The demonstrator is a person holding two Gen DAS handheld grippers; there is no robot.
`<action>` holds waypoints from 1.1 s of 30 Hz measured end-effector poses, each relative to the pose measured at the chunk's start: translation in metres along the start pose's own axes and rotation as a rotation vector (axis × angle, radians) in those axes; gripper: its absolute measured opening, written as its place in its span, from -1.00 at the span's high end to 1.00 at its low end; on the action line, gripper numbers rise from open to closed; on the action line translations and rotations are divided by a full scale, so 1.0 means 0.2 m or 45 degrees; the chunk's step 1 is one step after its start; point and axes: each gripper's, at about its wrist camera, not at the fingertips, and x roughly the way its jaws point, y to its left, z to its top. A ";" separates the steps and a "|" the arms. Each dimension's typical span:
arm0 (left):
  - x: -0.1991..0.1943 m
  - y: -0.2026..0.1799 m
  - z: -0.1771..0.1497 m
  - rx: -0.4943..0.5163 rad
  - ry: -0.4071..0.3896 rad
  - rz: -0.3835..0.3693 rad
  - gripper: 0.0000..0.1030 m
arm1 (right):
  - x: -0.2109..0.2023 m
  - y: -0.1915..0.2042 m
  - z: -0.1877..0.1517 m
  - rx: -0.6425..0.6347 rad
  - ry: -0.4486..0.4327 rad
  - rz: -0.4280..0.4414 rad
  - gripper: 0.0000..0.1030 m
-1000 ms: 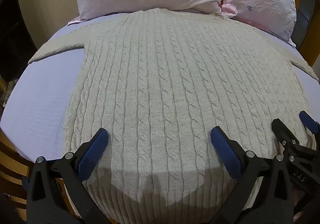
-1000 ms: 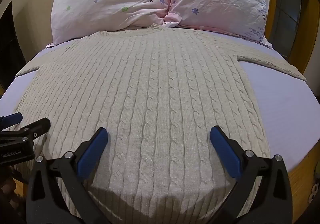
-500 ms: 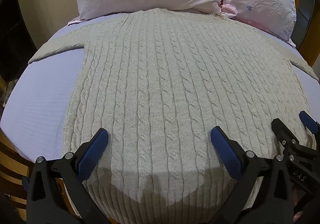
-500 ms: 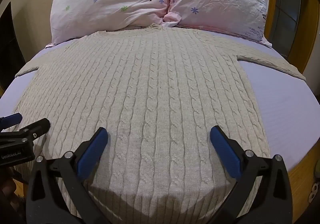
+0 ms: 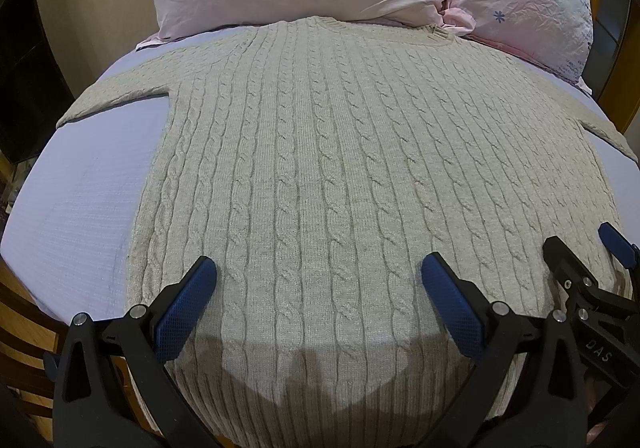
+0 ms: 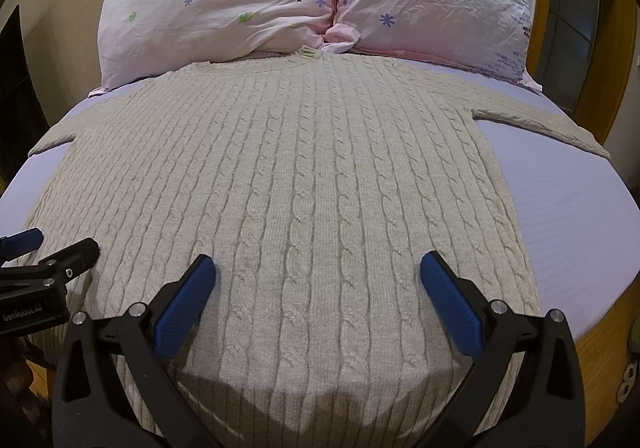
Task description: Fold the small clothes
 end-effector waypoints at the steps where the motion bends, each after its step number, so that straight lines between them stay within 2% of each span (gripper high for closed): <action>1: 0.00 0.00 0.00 0.000 0.000 0.000 -0.97 | 0.00 0.00 0.00 0.000 -0.001 -0.001 -0.97; 33: -0.02 0.00 0.00 -0.004 -0.004 0.000 -0.97 | 0.00 -0.01 -0.01 0.006 -0.001 -0.009 -0.97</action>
